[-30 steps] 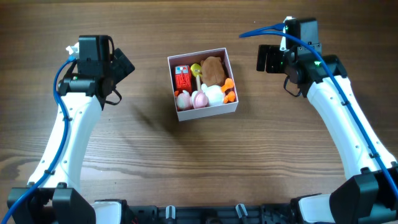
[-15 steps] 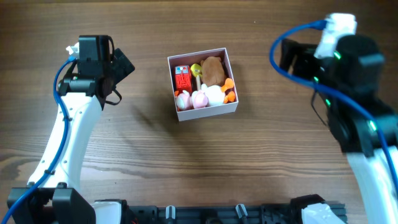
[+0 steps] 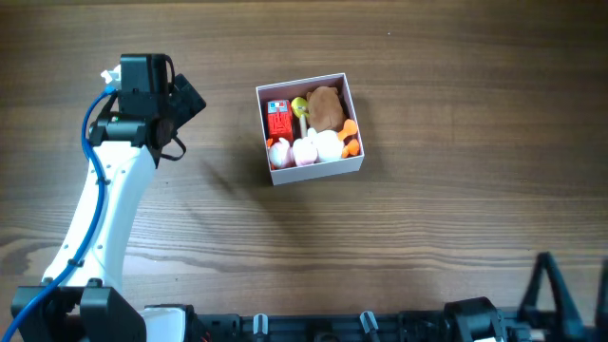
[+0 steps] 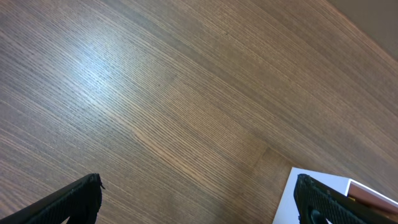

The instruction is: Pack container

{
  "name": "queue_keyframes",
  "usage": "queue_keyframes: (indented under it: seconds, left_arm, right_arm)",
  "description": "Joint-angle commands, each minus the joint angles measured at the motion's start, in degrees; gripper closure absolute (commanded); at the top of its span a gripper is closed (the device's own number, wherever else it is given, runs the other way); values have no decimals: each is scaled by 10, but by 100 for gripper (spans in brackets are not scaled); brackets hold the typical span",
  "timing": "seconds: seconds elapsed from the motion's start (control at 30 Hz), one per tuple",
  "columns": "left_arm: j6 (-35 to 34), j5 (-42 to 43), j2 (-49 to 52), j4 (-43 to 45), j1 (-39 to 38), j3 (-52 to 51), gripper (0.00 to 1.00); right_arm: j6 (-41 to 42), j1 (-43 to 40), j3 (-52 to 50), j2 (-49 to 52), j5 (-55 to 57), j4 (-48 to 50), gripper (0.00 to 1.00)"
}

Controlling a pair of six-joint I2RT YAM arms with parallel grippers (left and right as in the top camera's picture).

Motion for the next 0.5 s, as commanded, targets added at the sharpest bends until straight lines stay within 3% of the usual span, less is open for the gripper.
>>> queue_keyframes:
  seconds: [0.0,0.23,0.33,0.47]
  left_arm:
    - [-5,3,-5,1,3,3,0]
    - [-5,3,-5,1,3,3,0]
    - [-5,3,-5,1,3,3,0]
    - [-5,3,-5,1,3,3,0]
  right_arm:
    - [10,-9,-123,-40,10,80,1]
    - [2,-48,-424,-92,-9,394,0]
    - [-50,-52,-520,-92,-45,522,0]
    - [-111,-52,-598,-92,-52,571,1]
